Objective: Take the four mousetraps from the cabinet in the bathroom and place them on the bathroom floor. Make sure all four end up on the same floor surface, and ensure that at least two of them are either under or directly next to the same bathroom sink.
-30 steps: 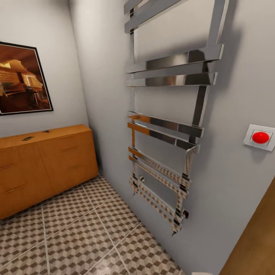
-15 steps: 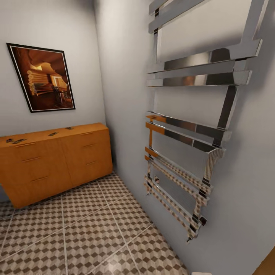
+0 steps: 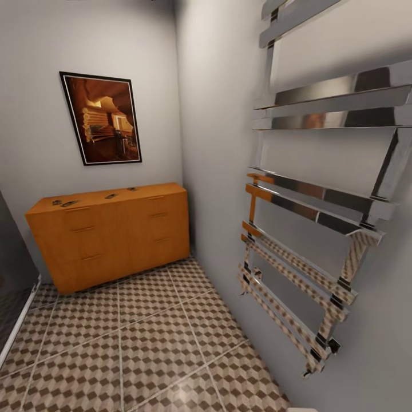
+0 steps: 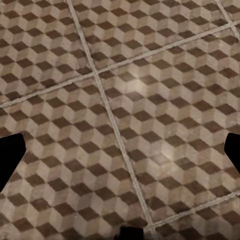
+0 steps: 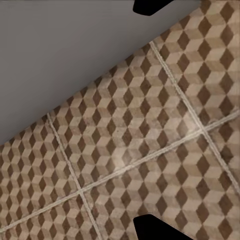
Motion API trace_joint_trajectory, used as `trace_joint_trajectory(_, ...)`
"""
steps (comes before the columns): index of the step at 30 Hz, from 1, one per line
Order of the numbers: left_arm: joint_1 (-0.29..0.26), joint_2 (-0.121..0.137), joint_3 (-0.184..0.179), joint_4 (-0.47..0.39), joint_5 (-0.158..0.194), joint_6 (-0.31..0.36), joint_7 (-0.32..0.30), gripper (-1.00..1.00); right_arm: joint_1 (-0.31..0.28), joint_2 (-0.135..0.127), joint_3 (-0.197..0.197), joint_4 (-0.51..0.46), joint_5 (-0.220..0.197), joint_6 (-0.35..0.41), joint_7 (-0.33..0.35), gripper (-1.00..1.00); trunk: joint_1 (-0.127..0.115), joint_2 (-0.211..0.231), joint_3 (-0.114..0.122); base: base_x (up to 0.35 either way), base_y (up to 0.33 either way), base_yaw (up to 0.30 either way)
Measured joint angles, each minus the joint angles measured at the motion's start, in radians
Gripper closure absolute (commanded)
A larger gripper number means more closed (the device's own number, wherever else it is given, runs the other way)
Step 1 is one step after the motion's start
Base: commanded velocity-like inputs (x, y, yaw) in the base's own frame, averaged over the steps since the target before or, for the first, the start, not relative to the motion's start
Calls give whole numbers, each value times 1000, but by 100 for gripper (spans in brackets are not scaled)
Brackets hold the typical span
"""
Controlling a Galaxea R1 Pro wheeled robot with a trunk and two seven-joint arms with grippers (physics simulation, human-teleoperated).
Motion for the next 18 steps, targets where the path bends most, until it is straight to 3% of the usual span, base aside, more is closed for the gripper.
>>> trace_joint_trajectory(18,0,0,0,0,0,0,0,-100,0,0,0,2,0,0,0,-100,0,0,0,0,0,274)
